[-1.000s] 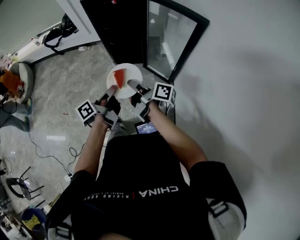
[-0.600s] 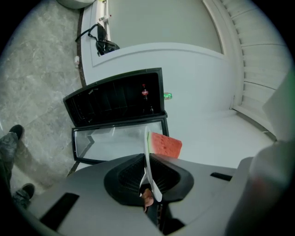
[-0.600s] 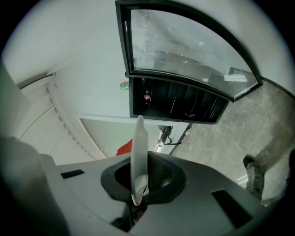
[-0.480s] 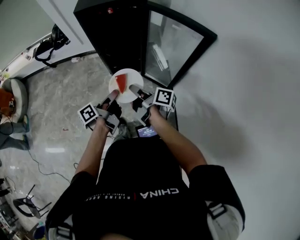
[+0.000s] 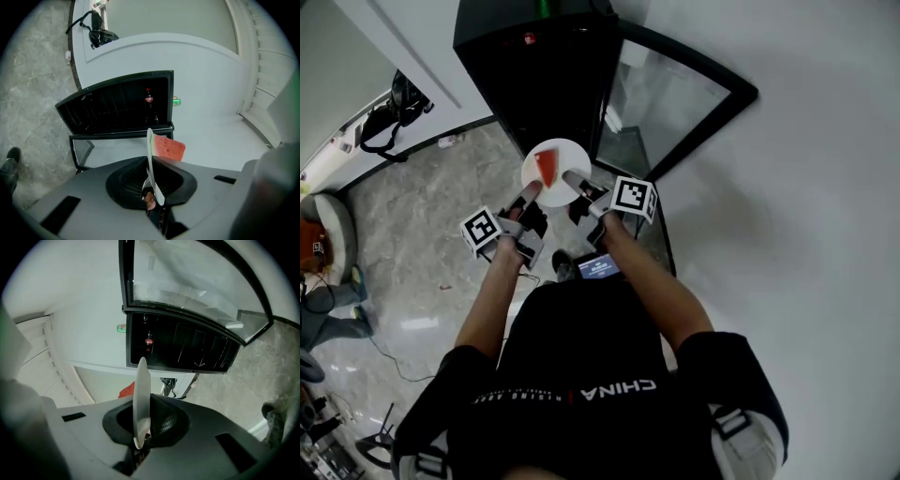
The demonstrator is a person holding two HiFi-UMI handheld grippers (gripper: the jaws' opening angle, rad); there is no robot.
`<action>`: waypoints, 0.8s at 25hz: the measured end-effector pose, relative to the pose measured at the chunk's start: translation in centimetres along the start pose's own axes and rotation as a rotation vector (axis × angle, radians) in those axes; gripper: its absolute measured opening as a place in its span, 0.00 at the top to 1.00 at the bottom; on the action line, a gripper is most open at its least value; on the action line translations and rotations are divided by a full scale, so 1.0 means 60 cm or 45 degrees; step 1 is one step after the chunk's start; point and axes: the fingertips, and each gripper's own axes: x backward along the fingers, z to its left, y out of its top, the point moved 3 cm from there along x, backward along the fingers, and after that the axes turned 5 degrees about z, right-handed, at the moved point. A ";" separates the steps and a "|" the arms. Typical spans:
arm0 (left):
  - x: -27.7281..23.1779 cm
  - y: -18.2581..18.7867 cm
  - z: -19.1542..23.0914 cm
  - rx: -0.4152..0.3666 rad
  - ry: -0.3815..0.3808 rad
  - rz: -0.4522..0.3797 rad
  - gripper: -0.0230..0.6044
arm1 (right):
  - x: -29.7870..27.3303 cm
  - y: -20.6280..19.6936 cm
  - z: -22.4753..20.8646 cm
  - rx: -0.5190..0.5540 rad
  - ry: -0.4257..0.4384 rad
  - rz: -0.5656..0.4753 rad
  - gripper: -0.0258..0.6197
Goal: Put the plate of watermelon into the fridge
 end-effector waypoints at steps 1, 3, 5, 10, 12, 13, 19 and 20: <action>-0.002 -0.005 -0.001 -0.007 -0.005 0.008 0.90 | 0.006 0.000 0.000 0.007 0.003 -0.011 0.93; -0.003 -0.008 0.008 -0.022 -0.007 0.023 0.90 | 0.010 -0.004 -0.007 0.003 0.000 -0.028 0.93; -0.005 -0.001 0.025 -0.032 -0.001 0.039 0.90 | 0.002 -0.006 -0.022 -0.016 -0.010 -0.040 0.93; -0.012 0.002 0.033 -0.023 -0.004 0.057 0.90 | 0.001 -0.001 -0.029 0.000 -0.019 -0.058 0.93; -0.012 -0.006 0.009 -0.021 -0.019 0.054 0.90 | 0.014 0.000 -0.007 0.003 -0.009 -0.063 0.93; -0.013 -0.010 -0.001 -0.019 -0.028 0.053 0.90 | 0.020 0.002 0.001 0.003 -0.002 -0.066 0.93; -0.011 -0.013 -0.038 -0.010 -0.056 0.007 0.90 | 0.024 0.009 0.034 0.014 0.027 -0.044 0.93; -0.008 -0.014 -0.048 -0.009 -0.056 0.002 0.90 | 0.026 0.009 0.043 0.019 0.028 -0.039 0.93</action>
